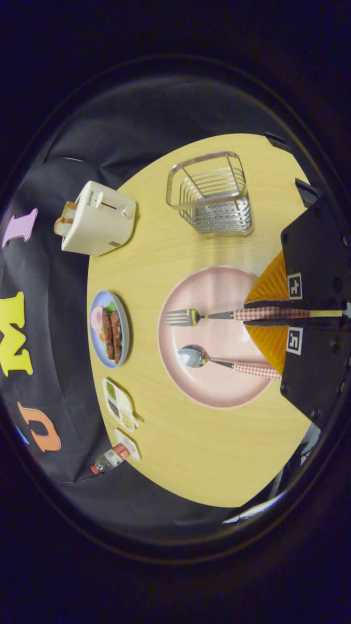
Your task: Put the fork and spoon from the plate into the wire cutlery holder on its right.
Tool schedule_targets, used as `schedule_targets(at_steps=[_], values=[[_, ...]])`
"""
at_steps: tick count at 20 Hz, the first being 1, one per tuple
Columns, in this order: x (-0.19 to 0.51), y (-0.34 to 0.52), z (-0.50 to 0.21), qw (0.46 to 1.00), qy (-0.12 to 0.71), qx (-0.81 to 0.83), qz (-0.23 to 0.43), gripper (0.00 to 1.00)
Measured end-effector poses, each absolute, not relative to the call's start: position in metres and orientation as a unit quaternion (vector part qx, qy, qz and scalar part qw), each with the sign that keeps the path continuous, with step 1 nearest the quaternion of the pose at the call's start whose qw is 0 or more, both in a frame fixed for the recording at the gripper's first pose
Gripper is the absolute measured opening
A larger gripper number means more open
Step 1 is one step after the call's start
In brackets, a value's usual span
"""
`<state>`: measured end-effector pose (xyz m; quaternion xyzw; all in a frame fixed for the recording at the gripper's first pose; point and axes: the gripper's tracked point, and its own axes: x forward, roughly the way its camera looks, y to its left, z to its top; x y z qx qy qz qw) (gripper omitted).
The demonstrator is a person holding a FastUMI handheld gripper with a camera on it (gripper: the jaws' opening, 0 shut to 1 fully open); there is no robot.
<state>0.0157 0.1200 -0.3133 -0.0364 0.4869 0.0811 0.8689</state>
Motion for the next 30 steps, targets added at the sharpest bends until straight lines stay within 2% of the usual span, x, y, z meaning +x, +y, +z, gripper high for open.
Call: schedule_targets(at_steps=[4,9,17,30], values=[[0.021,0.086,-0.236,0.867,0.489,-0.03,0.094,0.06],[0.03,0.009,-0.186,0.845,0.531,-0.031,0.055,0.05],[-0.002,-0.02,-0.215,0.731,0.681,0.002,0.035,0.05],[0.022,-0.019,-0.262,0.627,0.779,0.014,-0.012,0.05]])
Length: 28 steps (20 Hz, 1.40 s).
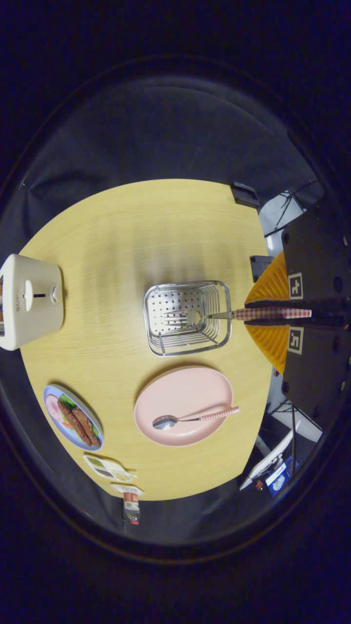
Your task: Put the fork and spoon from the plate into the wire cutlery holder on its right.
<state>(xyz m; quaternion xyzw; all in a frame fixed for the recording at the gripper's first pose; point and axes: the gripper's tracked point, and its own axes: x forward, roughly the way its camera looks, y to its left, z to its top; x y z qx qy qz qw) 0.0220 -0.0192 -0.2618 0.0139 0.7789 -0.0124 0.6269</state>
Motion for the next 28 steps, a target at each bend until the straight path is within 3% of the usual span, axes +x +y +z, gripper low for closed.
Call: schedule_targets(at_steps=[6,8,13,16,17,21,25,28], values=[[0.04,-0.013,-0.271,0.636,0.772,0.017,-0.01,0.1],[0.043,-0.013,-0.268,0.646,0.763,0.015,-0.008,0.16],[0.062,-0.007,-0.253,0.701,0.713,0.028,0.012,0.53],[0.078,-0.001,-0.234,0.759,0.65,0.018,0.029,0.67],[0.083,0.003,-0.227,0.78,0.625,0.009,0.036,0.76],[0.084,0.035,-0.196,0.85,0.52,-0.02,0.082,0.89],[0.062,0.094,-0.186,0.894,0.425,-0.018,0.144,0.91],[0.033,0.125,-0.216,0.897,0.414,-0.022,0.156,0.92]])
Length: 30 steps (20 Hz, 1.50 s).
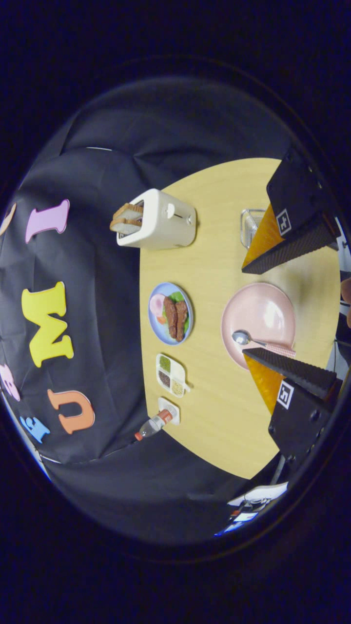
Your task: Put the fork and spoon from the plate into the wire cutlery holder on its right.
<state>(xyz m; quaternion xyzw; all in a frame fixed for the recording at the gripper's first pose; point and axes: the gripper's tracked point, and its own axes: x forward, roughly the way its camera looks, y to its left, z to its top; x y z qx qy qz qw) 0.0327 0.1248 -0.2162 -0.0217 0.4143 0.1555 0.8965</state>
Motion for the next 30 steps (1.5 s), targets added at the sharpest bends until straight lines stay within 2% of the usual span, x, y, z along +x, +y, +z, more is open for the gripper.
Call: schedule_targets(at_steps=[8,16,19,21,25,26,27,30], values=[[0.002,0.168,-0.323,0.888,0.437,-0.038,0.139,0.93],[0.007,0.184,-0.372,0.875,0.469,-0.053,0.113,0.91],[0.008,0.187,-0.382,0.865,0.487,-0.059,0.106,0.6],[0.007,0.19,-0.389,0.856,0.501,-0.065,0.109,0.53],[0.014,0.185,-0.393,0.848,0.514,-0.073,0.102,0.18],[0.015,0.184,-0.392,0.847,0.517,-0.074,0.096,0.17],[0.014,0.181,-0.391,0.846,0.52,-0.074,0.09,0.04],[0.011,0.178,-0.38,0.839,0.534,-0.049,0.094,0.04]])
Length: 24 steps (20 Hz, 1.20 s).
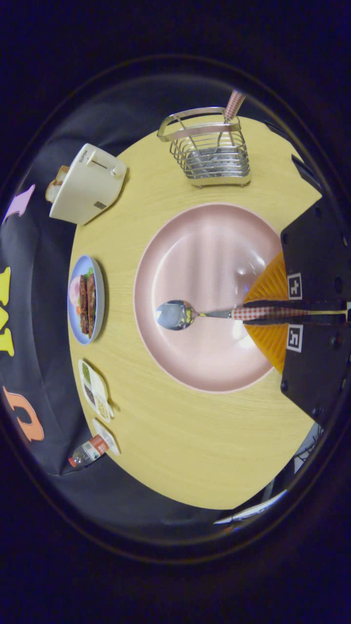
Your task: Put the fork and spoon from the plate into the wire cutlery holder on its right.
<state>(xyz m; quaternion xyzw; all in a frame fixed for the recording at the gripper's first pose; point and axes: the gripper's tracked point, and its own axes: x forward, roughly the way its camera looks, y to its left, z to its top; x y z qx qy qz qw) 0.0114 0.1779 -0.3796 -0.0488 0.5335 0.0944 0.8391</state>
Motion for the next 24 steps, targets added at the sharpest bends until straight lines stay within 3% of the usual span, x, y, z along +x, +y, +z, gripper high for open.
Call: schedule_targets(at_steps=[6,13,24], values=[[0.017,0.161,-0.292,0.826,0.552,0.005,0.115,0.04],[0.045,0.062,-0.188,0.824,0.559,-0.003,0.092,0.03],[0.02,-0.019,-0.211,0.689,0.724,0.017,0.028,0.03]])
